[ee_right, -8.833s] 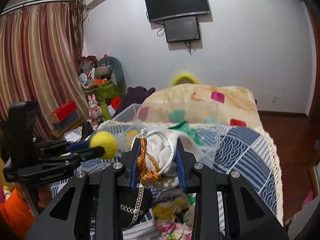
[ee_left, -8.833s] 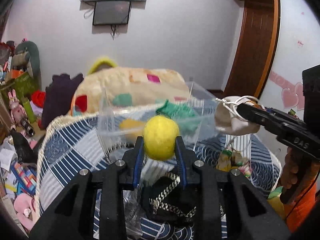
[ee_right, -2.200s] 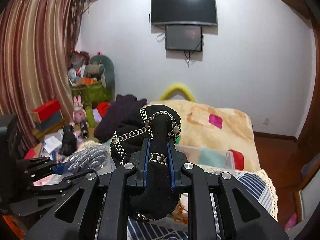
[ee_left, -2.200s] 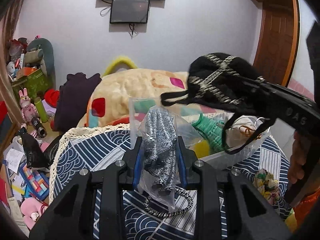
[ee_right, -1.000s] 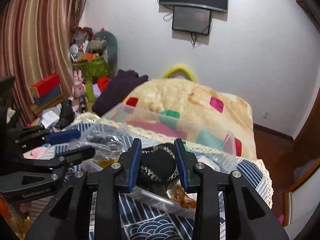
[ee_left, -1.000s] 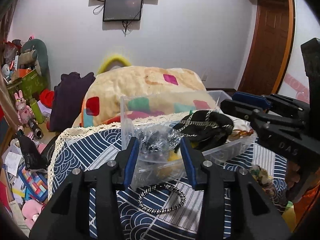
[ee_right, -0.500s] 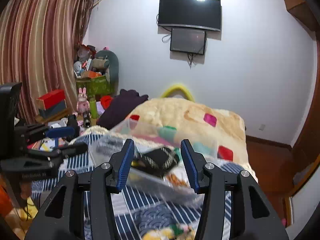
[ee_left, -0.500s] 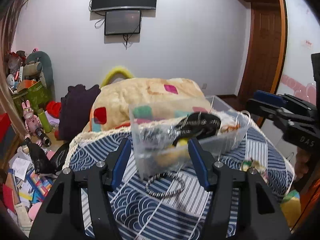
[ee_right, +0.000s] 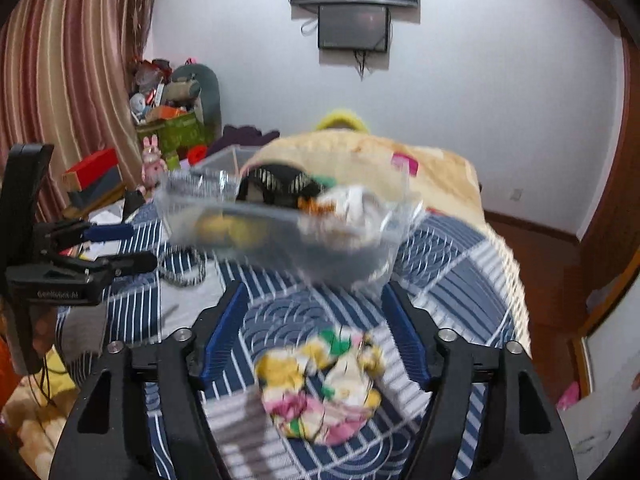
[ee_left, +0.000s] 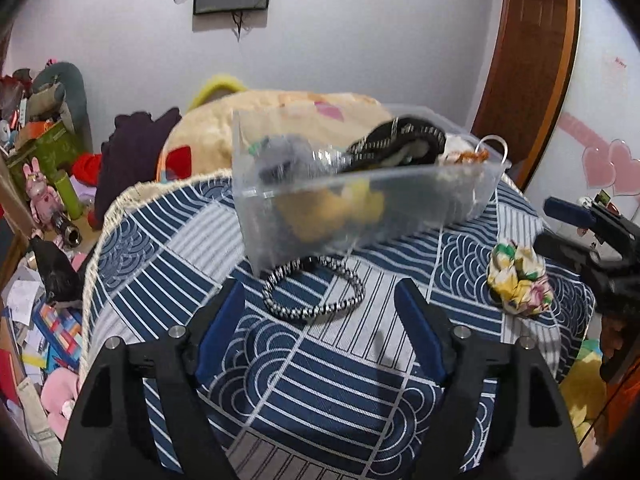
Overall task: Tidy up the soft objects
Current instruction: 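Grasp the beaded bracelet with the left tool while the right tool grasps the floral scrunchie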
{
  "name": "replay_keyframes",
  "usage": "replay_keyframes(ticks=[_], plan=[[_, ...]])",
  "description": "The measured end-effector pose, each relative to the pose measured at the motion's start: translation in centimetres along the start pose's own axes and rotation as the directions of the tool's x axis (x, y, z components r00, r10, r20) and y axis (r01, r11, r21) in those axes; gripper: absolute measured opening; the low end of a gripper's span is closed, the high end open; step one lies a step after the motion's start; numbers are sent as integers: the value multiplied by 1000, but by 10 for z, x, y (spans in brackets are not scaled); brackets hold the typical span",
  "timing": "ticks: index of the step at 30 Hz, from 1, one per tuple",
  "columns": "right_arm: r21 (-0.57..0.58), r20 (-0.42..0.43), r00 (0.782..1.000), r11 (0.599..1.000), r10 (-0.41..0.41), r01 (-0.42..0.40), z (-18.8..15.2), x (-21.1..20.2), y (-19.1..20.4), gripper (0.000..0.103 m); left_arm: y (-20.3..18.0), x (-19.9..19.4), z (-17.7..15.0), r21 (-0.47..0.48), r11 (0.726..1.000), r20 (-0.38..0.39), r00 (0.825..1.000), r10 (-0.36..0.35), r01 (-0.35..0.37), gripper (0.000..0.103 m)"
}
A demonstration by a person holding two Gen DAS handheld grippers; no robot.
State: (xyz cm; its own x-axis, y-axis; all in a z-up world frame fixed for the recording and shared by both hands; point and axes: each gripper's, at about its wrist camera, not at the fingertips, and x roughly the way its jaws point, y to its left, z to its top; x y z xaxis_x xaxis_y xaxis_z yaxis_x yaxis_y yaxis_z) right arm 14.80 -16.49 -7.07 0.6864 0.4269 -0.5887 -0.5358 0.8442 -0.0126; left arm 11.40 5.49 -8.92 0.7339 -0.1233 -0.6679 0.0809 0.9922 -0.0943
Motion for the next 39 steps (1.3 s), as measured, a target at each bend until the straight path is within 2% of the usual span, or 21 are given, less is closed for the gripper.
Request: replay_keyframes(ticks=[3, 8, 17, 22, 25, 30, 33, 36, 39], plan=[[-1, -11, 1000, 1000, -5, 5, -12, 0, 0, 81, 0, 11, -3, -12, 1000, -37, 999, -6, 5, 82], [4, -45, 999, 1000, 8, -8, -28, 1, 3, 81, 2, 28, -2, -39, 999, -90, 996, -5, 1, 84], [35, -102, 994, 999, 30, -26, -42, 11, 0, 81, -5, 61, -1, -2, 999, -178, 984, 33, -34, 84], [23, -124, 992, 999, 28, -25, -49, 16, 2, 79, -3, 59, -2, -13, 999, -157, 987, 42, -44, 66], [-8, -120, 993, 1000, -3, 2, -51, 15, 5, 65, 0, 56, -4, -18, 999, -145, 989, 37, -40, 56], [19, -110, 994, 1000, 1, 1, -50, 10, -5, 35, 2, 52, -5, -23, 999, -131, 991, 42, -45, 33], [28, -101, 995, 1000, -5, 8, -49, 7, -10, 24, -2, 49, -7, -17, 999, -128, 991, 38, -41, 26], [33, -89, 996, 999, 1, 2, -49, 3, -10, 18, -7, 44, -12, 4, 999, -120, 992, 40, -40, 22], [31, -74, 997, 1000, 3, 0, -48, -2, -8, 16, -14, 37, -16, 29, 999, -101, 994, 46, -43, 20]])
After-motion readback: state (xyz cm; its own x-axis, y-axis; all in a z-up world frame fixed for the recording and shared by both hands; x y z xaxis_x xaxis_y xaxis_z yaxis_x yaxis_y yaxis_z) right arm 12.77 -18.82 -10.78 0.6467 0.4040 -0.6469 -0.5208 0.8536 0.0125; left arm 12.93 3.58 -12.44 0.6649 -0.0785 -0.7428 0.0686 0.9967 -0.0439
